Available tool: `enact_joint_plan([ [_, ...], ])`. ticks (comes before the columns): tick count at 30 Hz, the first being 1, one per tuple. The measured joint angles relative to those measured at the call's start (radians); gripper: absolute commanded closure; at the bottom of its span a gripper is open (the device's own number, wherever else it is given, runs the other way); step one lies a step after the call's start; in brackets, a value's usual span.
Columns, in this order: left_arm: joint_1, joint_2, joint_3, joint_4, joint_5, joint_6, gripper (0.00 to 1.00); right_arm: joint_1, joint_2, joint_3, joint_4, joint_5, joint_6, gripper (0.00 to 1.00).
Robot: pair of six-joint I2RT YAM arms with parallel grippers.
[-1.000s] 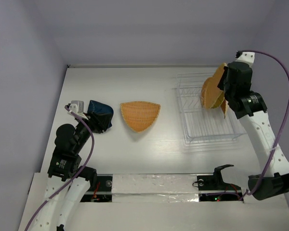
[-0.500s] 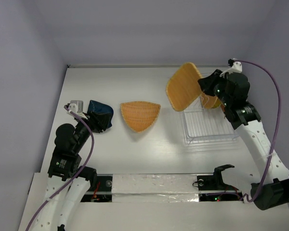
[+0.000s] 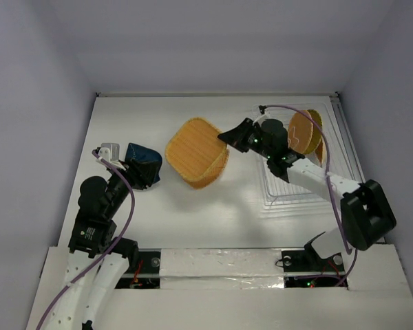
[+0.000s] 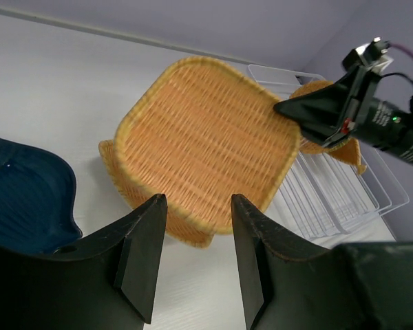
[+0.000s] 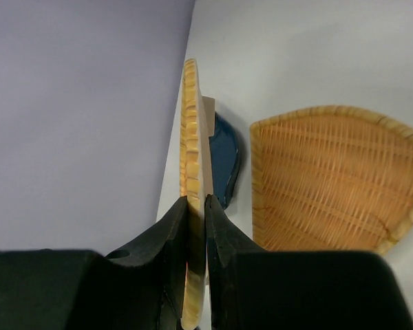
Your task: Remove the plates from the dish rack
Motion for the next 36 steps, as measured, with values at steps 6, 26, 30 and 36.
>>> enact_joint_plan([
  [6, 0.0, 0.0, 0.0, 0.0, 0.002, 0.0, 0.61, 0.019, 0.121, -0.057, 0.173, 0.027, 0.143, 1.0],
  [26, 0.0, 0.0, 0.0, 0.002, 0.007, 0.0, 0.61, 0.017, 0.25, -0.166, 0.315, 0.115, 0.213, 0.8],
  [30, 0.0, 0.0, 0.0, 0.007, 0.007, 0.0, 0.61, 0.017, 0.251, -0.172, 0.314, 0.115, 0.208, 0.6],
  [36, 0.0, 0.0, 0.0, 0.007, 0.007, 0.0, 0.61, 0.017, 0.251, -0.193, 0.314, 0.118, 0.196, 0.43],
])
